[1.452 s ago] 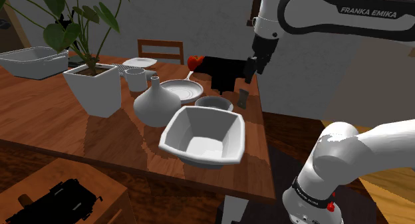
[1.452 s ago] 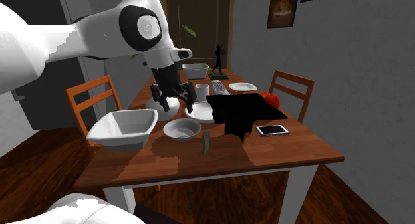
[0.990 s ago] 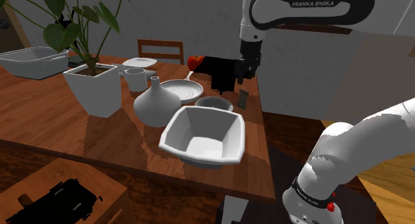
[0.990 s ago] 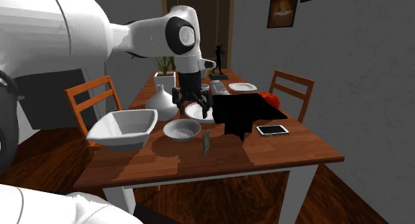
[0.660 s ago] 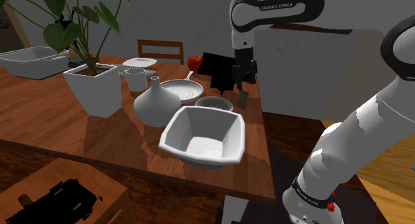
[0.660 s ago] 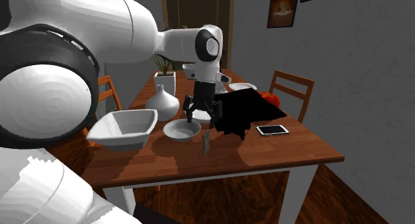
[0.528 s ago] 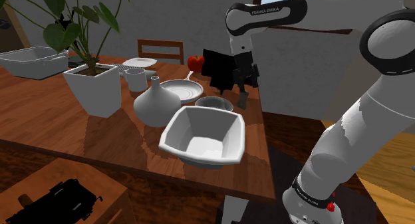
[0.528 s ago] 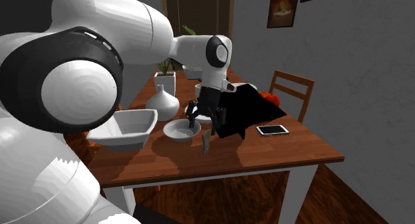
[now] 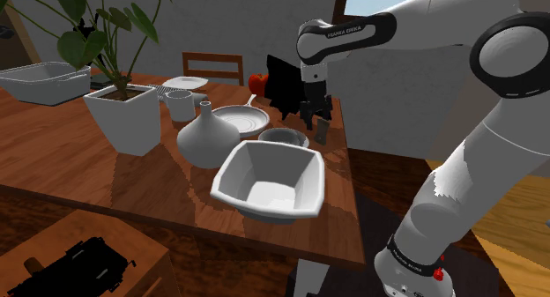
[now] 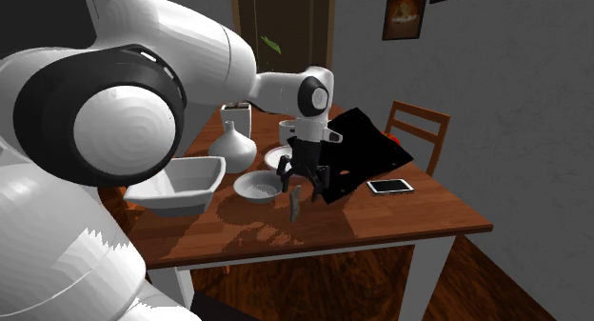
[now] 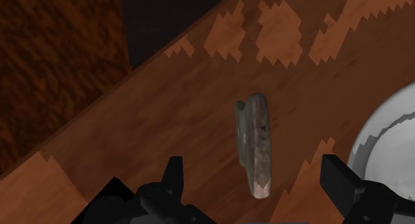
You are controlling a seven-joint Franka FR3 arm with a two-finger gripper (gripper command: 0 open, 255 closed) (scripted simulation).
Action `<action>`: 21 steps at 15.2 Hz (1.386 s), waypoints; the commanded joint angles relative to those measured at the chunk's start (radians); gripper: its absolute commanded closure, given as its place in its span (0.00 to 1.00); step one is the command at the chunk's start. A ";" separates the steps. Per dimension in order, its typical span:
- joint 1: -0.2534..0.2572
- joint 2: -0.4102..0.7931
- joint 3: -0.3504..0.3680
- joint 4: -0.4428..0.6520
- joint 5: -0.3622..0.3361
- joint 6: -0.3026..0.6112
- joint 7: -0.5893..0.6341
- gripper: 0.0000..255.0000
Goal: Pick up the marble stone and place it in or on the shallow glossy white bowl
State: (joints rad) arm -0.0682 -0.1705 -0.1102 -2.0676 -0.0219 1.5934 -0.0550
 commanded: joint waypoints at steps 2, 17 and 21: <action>0.001 -0.003 0.001 -0.014 0.000 0.017 0.001 0.00; 0.001 -0.003 0.001 -0.014 0.000 0.017 0.001 1.00; 0.001 -0.010 0.001 0.033 0.000 -0.036 0.001 1.00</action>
State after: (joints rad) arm -0.0667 -0.1811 -0.1085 -2.0492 -0.0217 1.5711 -0.0529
